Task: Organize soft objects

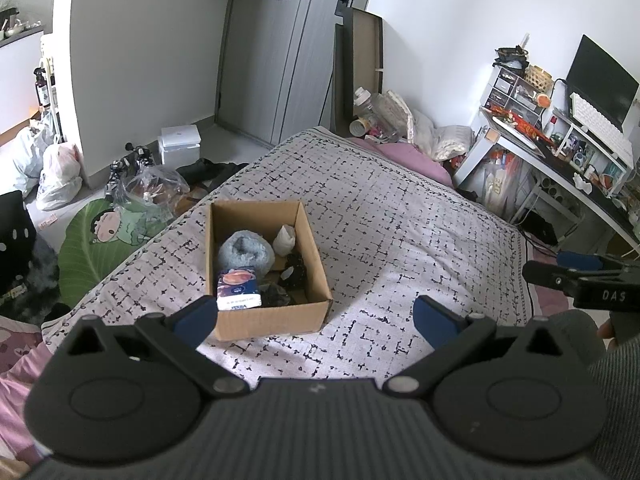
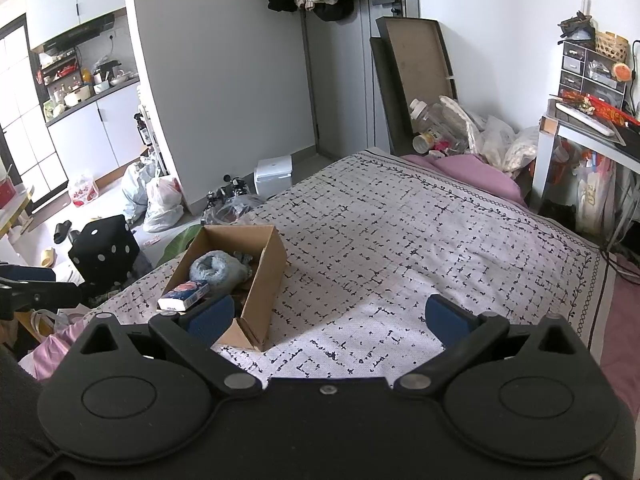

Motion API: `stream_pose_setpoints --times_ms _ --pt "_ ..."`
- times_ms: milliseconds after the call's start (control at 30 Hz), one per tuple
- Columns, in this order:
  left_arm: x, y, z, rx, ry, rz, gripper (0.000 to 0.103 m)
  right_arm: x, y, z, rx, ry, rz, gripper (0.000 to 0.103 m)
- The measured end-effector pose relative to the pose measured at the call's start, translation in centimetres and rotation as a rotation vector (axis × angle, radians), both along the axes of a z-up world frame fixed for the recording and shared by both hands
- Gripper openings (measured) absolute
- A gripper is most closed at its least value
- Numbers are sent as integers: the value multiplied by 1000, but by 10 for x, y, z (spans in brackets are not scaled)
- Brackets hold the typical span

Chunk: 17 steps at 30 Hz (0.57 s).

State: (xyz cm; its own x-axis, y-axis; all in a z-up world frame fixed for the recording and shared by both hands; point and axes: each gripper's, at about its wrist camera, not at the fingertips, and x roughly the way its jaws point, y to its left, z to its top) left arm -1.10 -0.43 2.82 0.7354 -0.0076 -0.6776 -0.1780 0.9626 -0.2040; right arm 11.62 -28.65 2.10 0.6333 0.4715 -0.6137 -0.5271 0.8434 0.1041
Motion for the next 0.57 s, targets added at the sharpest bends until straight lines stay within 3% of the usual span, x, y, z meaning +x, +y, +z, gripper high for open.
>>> stream_pose_setpoints --times_ms 567 --pt "0 1 2 8 -3 -5 103 0 1 1 6 -7 -12 103"
